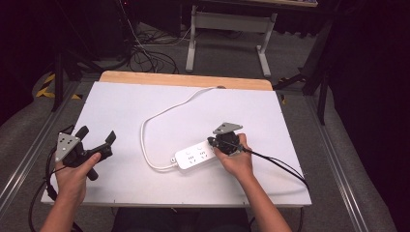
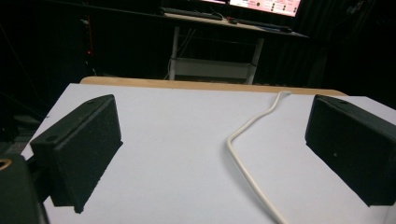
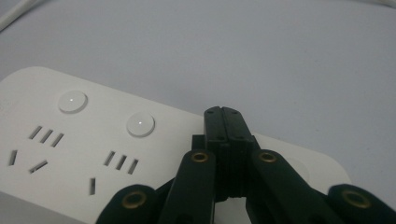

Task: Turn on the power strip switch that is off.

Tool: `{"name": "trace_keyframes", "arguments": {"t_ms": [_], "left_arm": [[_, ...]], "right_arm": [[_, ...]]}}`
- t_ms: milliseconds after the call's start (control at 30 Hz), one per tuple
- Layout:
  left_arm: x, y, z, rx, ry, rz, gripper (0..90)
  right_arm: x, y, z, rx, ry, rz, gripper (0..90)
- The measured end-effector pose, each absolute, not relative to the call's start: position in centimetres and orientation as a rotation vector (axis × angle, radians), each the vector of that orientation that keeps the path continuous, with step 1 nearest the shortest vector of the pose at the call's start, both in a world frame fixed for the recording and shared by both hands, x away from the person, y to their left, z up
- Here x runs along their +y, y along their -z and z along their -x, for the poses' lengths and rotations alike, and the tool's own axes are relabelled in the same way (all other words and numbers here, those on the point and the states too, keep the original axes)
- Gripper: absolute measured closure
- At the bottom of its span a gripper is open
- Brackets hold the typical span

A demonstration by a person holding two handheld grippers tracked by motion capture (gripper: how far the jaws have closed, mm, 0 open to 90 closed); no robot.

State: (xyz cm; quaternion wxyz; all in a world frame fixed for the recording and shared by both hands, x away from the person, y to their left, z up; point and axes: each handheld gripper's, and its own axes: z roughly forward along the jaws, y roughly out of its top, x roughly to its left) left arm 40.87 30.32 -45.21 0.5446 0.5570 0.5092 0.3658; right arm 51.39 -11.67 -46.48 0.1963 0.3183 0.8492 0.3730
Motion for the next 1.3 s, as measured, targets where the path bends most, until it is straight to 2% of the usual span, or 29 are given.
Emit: {"name": "trace_keyframes", "arguments": {"t_ms": [733,1000,1300], "left_arm": [[30.3,45.2,-40.9,1.207,-0.859,-1.320,4.4],[30.2,45.3,-41.0,1.204,-0.856,-1.321,4.4],[30.3,45.3,-41.0,1.206,-0.853,-1.319,4.5]], "right_arm": [[-11.8,46.3,-51.6,2.382,-1.064,-0.899,90.0],[-12.6,45.0,-51.2,2.273,-1.179,-0.857,90.0],[-16.6,42.3,-50.1,2.076,-1.431,-0.842,90.0]]}}
